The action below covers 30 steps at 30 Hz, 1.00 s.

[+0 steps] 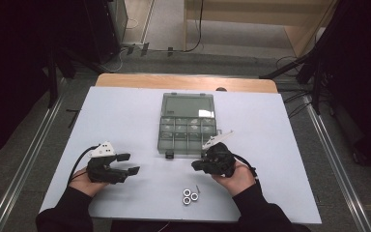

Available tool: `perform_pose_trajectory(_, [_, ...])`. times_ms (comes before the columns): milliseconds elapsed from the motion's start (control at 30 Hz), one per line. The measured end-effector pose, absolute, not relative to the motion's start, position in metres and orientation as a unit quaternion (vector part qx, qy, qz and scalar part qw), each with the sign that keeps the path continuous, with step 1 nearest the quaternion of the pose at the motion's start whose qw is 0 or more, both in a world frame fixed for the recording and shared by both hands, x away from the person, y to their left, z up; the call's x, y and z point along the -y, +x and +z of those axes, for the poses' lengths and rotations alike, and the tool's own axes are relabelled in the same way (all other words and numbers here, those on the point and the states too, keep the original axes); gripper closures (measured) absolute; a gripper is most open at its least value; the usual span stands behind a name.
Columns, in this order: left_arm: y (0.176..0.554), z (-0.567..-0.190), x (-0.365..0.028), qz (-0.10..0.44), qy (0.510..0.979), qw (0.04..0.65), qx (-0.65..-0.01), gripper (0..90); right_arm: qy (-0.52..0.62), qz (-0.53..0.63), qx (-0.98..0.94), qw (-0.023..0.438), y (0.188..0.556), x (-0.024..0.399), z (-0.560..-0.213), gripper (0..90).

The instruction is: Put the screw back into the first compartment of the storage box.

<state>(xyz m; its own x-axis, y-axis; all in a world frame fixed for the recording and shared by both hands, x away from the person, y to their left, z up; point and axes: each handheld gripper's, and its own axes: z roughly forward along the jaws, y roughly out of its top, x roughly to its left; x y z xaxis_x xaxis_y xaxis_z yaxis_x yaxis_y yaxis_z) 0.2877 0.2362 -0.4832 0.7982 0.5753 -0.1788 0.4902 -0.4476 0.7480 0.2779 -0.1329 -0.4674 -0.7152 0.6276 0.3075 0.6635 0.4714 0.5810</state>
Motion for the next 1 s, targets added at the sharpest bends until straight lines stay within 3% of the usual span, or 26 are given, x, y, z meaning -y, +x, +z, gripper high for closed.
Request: perform_pose_trajectory(1000, [0.287, -0.483, -0.235, 0.053, 0.848, 0.423, -0.315, 32.8, -0.374, -0.379, 0.846, 0.022, 0.329, 0.105, -0.443, 88.9])
